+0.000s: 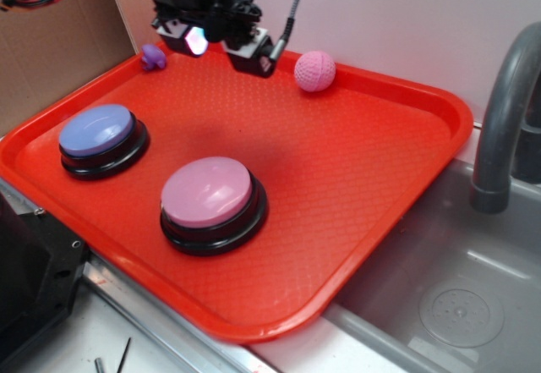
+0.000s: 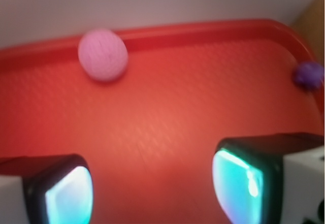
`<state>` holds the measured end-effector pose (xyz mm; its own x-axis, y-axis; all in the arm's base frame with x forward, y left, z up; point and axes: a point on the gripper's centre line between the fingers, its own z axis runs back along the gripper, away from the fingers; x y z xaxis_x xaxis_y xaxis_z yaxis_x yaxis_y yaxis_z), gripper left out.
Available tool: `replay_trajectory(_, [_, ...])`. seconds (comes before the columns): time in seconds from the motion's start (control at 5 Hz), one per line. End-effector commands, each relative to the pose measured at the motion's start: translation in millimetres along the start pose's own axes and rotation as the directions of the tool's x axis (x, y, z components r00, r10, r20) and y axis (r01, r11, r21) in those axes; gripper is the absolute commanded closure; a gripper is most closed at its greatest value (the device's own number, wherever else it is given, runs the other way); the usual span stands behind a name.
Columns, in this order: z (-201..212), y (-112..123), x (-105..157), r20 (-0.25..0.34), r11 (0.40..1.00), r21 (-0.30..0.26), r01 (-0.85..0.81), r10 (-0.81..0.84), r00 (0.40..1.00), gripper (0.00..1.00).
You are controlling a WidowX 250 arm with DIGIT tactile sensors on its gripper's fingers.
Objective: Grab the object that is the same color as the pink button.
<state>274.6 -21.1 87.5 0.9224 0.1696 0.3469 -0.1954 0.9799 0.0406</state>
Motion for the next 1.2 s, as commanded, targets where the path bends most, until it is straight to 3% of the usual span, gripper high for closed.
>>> replay_trajectory(0.0, [-29.6,-14.8,49.4,0.031,1.0,0.019,-0.013,0.012,0.999,0.0])
replay_trajectory(0.4, [-60.9,-28.6,64.4,0.005,0.999,0.04,0.018,-0.018,1.0,0.0])
replay_trajectory(0.6, [-70.2,-27.2,66.7,0.017,0.999,0.037,0.003,-0.004,1.0,0.21])
replay_trajectory(0.8, [-72.4,-24.0,67.1,0.022,0.999,0.047,-0.014,0.013,1.0,1.0])
replay_trajectory(1.0, [-69.7,-22.8,67.2,0.025,0.999,0.045,-0.014,0.013,1.0,1.0])
